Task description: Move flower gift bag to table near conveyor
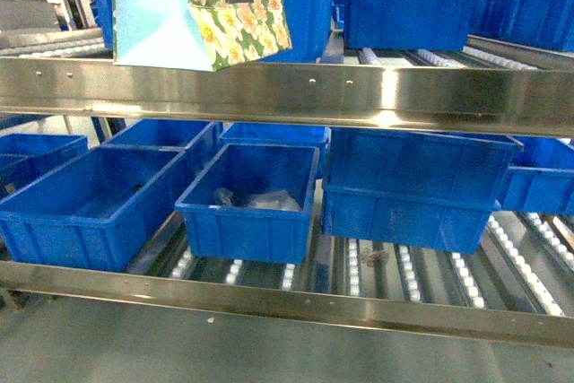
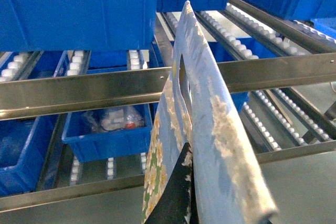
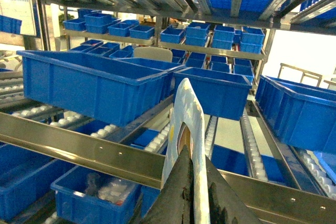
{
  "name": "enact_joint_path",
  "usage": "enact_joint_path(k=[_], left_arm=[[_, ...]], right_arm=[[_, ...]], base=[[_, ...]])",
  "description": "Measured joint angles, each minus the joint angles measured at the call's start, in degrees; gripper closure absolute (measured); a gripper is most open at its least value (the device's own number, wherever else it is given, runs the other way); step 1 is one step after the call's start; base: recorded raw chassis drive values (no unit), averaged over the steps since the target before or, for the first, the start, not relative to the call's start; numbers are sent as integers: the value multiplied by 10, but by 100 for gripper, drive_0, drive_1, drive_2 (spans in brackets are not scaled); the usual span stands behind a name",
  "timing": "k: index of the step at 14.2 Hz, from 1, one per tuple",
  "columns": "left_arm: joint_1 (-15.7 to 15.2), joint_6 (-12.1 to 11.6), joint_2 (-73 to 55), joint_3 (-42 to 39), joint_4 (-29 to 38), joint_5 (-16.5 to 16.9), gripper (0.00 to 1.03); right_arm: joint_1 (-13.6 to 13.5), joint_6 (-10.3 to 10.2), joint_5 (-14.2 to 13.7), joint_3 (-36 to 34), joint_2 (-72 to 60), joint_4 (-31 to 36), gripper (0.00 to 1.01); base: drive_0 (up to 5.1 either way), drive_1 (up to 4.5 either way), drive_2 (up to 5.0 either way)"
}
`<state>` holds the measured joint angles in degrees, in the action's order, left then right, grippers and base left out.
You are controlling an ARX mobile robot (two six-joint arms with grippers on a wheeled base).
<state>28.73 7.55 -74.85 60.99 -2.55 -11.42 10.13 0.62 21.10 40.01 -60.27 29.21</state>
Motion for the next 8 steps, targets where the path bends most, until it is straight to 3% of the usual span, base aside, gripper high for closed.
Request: enact_joint_path(k=[8], left_arm=[[0, 0, 0, 0, 1, 0, 101]], right_arm=[[0, 0, 0, 0, 0, 2, 99]], base=[[-487, 157, 333]])
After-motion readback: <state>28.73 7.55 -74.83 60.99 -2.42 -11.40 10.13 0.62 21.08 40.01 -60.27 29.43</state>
